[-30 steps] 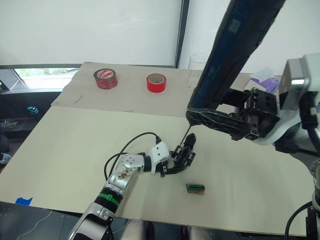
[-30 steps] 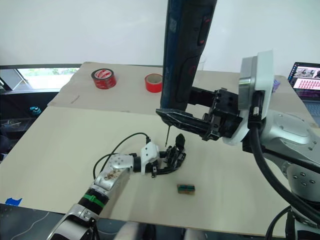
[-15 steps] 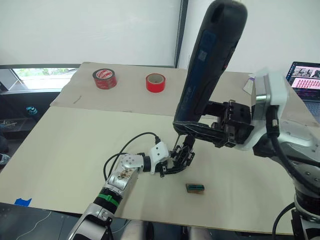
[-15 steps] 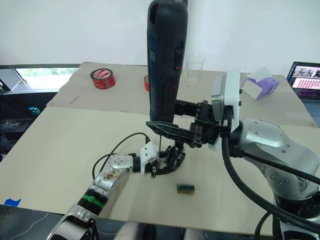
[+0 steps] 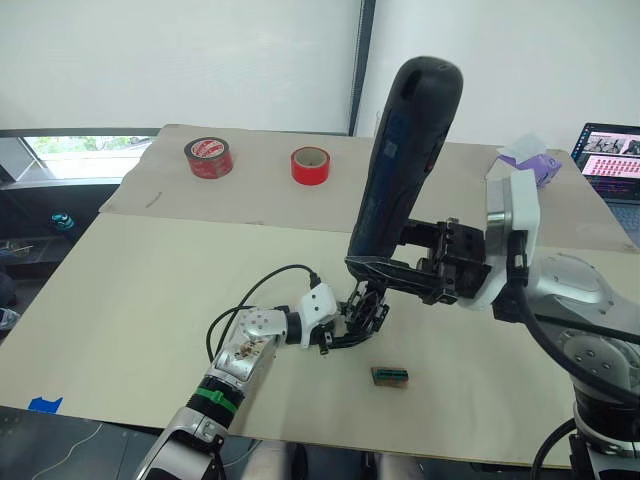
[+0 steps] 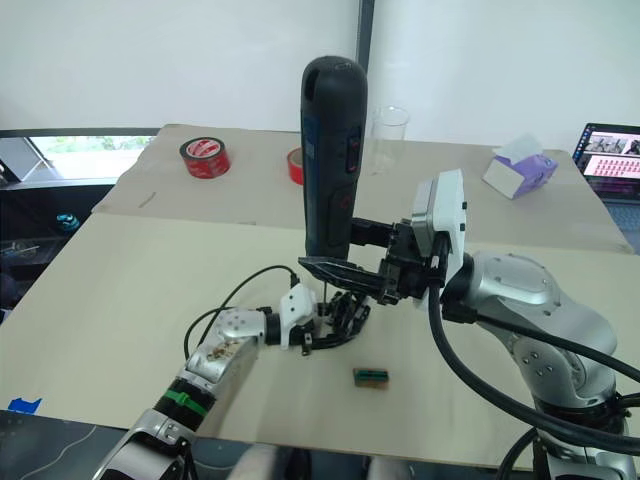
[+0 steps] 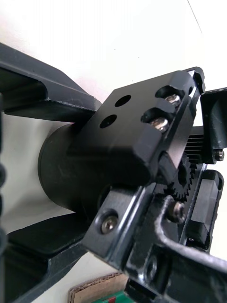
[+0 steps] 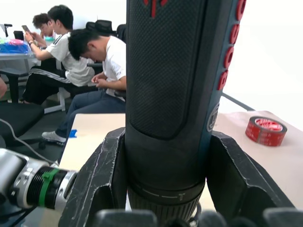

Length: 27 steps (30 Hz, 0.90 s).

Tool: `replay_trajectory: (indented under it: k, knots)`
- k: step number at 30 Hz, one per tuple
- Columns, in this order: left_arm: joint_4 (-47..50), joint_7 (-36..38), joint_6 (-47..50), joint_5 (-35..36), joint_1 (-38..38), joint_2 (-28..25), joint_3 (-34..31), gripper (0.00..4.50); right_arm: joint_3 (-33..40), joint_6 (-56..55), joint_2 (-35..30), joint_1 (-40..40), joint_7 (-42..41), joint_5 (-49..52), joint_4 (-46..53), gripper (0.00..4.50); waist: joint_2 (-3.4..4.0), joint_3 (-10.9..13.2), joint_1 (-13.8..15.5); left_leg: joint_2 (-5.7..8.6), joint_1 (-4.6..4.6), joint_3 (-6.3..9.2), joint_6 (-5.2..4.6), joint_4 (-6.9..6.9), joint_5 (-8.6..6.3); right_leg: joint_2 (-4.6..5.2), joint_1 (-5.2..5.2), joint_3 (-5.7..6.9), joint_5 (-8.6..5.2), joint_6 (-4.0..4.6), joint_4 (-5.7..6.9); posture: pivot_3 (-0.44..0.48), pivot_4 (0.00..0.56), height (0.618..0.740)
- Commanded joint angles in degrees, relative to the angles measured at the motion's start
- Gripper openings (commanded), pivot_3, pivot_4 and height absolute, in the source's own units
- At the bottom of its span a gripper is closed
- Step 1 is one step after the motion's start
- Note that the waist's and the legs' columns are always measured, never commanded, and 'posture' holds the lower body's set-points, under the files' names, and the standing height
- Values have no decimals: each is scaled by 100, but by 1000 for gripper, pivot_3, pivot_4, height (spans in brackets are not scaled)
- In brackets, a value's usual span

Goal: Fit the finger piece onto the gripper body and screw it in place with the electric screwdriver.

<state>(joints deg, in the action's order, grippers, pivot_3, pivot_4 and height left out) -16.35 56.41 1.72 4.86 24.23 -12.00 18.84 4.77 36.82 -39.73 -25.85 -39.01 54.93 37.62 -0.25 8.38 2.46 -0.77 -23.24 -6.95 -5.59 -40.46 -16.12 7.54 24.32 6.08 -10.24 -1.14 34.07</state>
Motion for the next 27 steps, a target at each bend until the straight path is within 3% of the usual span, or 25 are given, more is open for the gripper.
replay_trajectory:
  k: [1, 27]
  knots:
    - [-41, 58, 198, -47, -124, 8, 183, 2275, 162, -264, 64, -21, -94, -48, 117, 1920, 0, 0, 1, 0, 0, 0, 0, 0, 0, 0, 0, 0, 0, 0, 0, 0, 150, 740]
    - [65, 22, 304, -41, -206, -12, 196, 2275, 68, -376, 389, 163, -474, -699, -17, 1920, 0, 0, -2, 0, -4, 1, 0, 0, -1, 0, 4, 1, -1, 0, -1, 0, 150, 740]
